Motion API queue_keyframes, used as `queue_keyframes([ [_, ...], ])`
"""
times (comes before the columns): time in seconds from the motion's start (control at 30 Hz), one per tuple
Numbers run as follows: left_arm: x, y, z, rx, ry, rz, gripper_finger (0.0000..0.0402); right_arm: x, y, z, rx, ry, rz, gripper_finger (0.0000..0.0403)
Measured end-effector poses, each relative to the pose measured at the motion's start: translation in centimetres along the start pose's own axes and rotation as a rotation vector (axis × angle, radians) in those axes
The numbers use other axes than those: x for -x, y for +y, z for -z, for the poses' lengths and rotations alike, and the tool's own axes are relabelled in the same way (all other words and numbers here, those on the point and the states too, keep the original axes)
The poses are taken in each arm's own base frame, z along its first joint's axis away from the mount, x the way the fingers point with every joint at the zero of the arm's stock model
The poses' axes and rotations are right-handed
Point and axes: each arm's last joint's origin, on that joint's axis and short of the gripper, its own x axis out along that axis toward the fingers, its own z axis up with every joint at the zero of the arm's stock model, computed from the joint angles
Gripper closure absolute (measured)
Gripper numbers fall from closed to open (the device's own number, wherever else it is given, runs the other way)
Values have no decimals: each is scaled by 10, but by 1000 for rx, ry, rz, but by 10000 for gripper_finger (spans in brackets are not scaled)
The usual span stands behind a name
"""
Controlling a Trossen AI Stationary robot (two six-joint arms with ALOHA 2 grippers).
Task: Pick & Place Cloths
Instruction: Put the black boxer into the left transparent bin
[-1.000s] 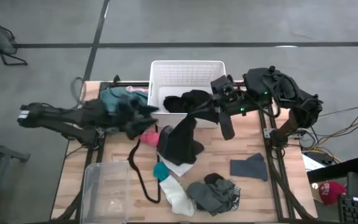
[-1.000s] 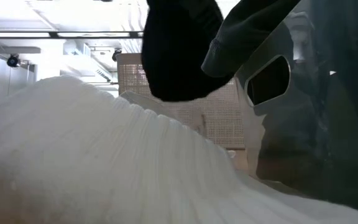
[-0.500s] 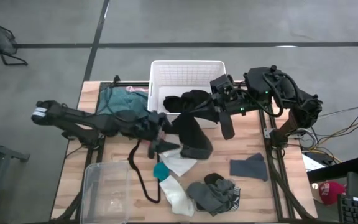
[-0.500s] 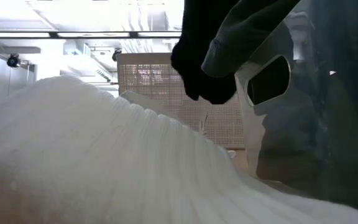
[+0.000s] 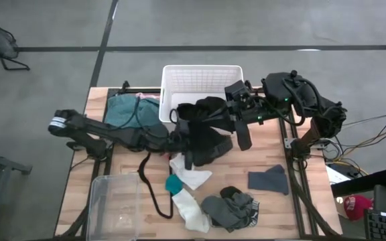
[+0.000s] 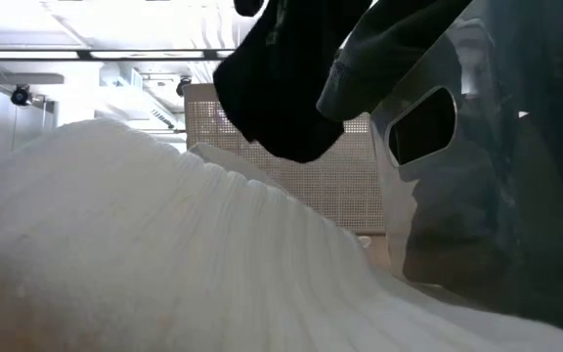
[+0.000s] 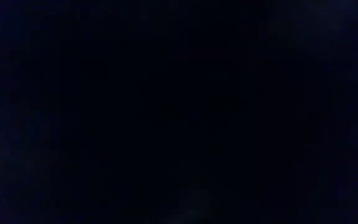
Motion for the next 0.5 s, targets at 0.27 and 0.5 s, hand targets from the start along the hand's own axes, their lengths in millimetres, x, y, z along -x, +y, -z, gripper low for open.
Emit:
queue_keyframes([
  [0.27,-1,0,1,27,9,-9,134,0,1,-1,3,-1,-20,395],
  [0.5,8,-5,-9,68,10,61,324,0,2,-1,42,4,-50,394],
])
